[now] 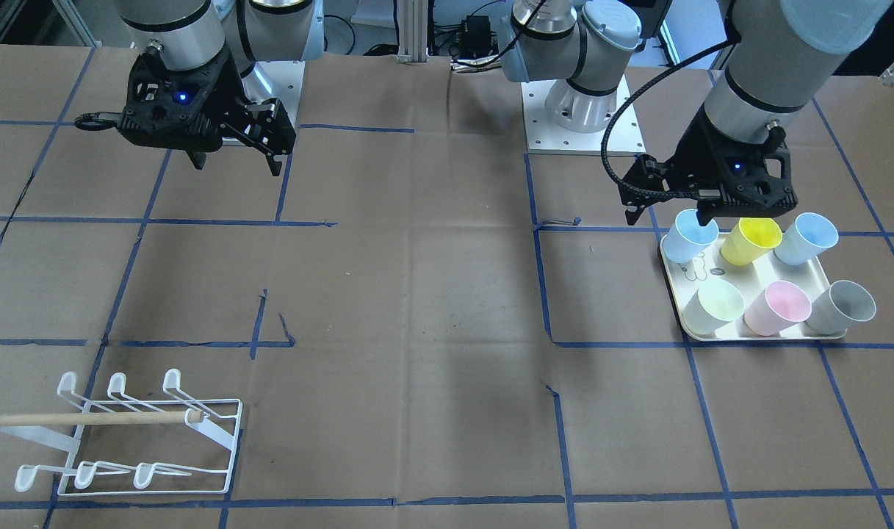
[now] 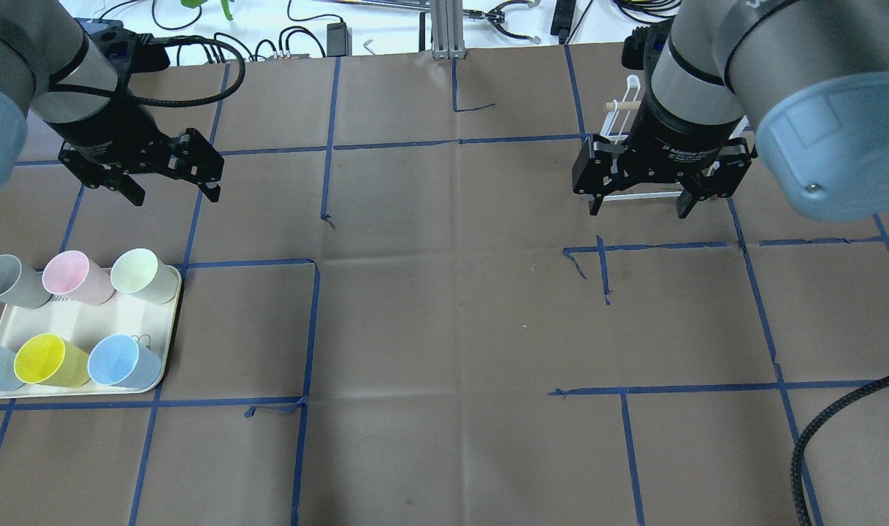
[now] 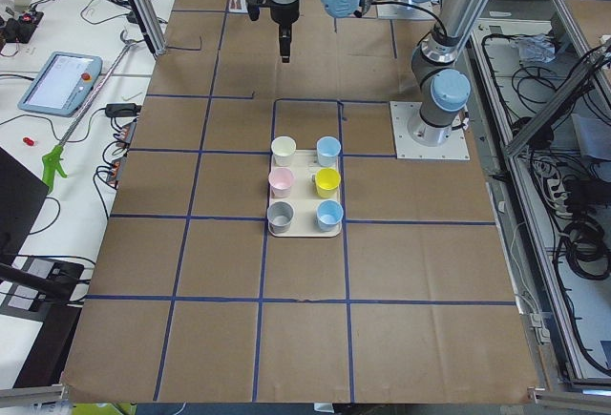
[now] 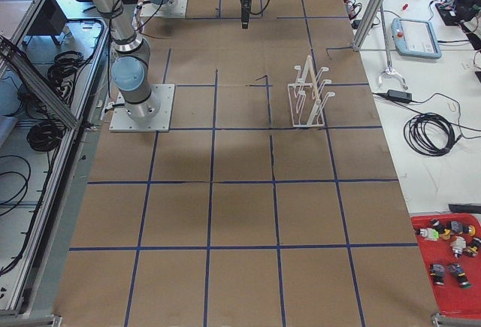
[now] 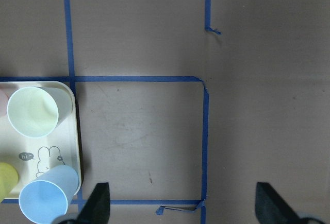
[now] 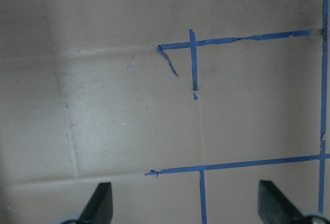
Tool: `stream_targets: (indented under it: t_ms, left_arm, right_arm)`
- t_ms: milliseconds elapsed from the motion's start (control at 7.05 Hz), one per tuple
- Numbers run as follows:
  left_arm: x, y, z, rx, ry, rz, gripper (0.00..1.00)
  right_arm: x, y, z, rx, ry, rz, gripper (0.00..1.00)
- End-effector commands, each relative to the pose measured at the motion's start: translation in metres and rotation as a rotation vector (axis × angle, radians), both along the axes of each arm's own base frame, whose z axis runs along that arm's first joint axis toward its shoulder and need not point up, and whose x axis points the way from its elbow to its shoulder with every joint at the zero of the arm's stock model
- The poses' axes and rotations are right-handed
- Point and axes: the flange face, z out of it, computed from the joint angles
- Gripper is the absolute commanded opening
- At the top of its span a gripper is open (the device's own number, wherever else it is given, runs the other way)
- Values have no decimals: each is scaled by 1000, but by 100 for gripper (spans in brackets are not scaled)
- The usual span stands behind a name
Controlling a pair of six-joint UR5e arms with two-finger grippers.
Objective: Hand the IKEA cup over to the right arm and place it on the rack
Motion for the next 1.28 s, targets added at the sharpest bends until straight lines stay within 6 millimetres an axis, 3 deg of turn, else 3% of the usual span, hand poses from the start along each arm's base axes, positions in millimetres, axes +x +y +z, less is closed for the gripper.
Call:
stream_targets:
  t_ms: [0,284,426,709,1135]
  left_arm:
    - [48,-7,-9,14,4,-36,99]
    - [97,-11,-20,24,10,-49,99]
    - [107,-15,-28,21,8,-47,99]
    - [133,-18,-69,-19,-10,-69,99]
    - [137,-6,-135,-48,-24,-53,99]
  right_arm:
    - [0,0,0,-1,0,-3,100]
    - [0,0,-1,-1,-2,-4,100]
    - [0,1,-4,1,-1,-4,100]
    - [0,1,-4,2,-1,-6,100]
    - [0,1,-4,2,-1,-6,100]
